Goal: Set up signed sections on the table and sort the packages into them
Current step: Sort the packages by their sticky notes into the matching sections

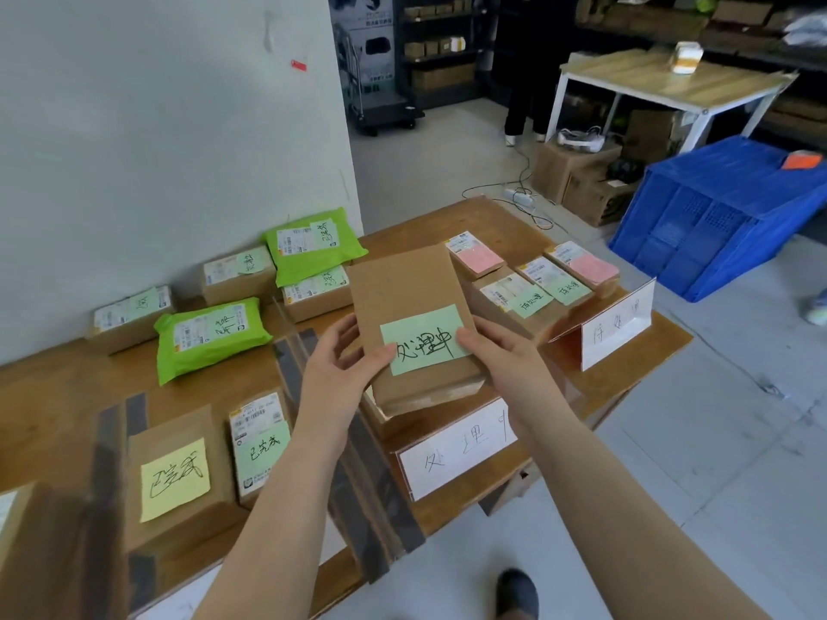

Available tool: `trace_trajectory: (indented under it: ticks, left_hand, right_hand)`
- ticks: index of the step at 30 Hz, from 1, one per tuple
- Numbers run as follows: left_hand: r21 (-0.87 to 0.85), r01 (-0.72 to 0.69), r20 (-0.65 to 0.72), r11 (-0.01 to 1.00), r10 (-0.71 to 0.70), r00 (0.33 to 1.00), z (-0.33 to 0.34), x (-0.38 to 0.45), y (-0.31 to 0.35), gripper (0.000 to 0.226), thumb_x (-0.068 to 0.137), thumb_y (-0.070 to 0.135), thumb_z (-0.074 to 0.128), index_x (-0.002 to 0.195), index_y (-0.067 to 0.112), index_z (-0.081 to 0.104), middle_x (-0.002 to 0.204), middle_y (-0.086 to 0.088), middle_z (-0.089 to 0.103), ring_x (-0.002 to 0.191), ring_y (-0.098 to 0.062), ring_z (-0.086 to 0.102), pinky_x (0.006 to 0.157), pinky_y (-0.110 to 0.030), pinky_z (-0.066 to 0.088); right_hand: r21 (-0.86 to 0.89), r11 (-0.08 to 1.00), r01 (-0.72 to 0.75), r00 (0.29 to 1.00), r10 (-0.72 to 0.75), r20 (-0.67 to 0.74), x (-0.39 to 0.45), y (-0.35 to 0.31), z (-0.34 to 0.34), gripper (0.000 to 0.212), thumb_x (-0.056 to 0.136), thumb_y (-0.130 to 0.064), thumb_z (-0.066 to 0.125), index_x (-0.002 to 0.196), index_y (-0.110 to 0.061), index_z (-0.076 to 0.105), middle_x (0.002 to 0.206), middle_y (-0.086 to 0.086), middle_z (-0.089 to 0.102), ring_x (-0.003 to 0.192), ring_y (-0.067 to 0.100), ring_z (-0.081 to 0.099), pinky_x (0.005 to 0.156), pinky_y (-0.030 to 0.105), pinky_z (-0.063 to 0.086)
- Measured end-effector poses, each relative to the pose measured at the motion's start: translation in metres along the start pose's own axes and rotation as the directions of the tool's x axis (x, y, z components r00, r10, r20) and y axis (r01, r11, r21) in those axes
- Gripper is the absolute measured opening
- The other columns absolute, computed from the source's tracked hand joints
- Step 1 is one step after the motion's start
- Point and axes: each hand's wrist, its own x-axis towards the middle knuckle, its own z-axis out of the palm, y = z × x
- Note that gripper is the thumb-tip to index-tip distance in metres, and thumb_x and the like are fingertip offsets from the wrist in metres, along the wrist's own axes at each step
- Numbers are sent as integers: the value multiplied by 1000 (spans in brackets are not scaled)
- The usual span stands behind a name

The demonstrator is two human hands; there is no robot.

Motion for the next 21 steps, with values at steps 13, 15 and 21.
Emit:
trace_trajectory:
  ticks: [13, 15, 21]
  left_hand:
    - [38, 74, -223, 997, -64, 973, 79, 47, -14, 45, 72, 17, 76, 106, 38, 57, 116, 4, 62, 103, -14, 62, 87, -39, 53]
    - [44, 93, -245, 995, -80, 966, 85, 49, -19, 43, 72, 16, 76, 101, 41, 57, 112, 3, 64, 100, -15, 63, 85, -38, 54]
    - [60, 200, -289, 978, -174, 941, 93, 53, -35, 56, 73, 18, 76, 125, 27, 55, 109, 7, 65, 101, -13, 62, 77, -31, 57]
  right_hand:
    - [-55, 995, -89, 969, 99, 226, 109, -12, -59, 32, 84, -28, 65, 116, -24, 61, 103, -4, 70, 97, 12, 64, 80, 29, 53]
    - [-91, 992, -88, 961, 108, 254, 120, -9, -65, 30, 85, -30, 64, 115, -27, 60, 100, -7, 69, 94, 8, 63, 73, 23, 50]
    - [-164, 977, -135, 943, 178, 282, 142, 6, -68, 40, 89, -31, 60, 127, -21, 51, 109, -4, 65, 99, 10, 60, 76, 24, 49]
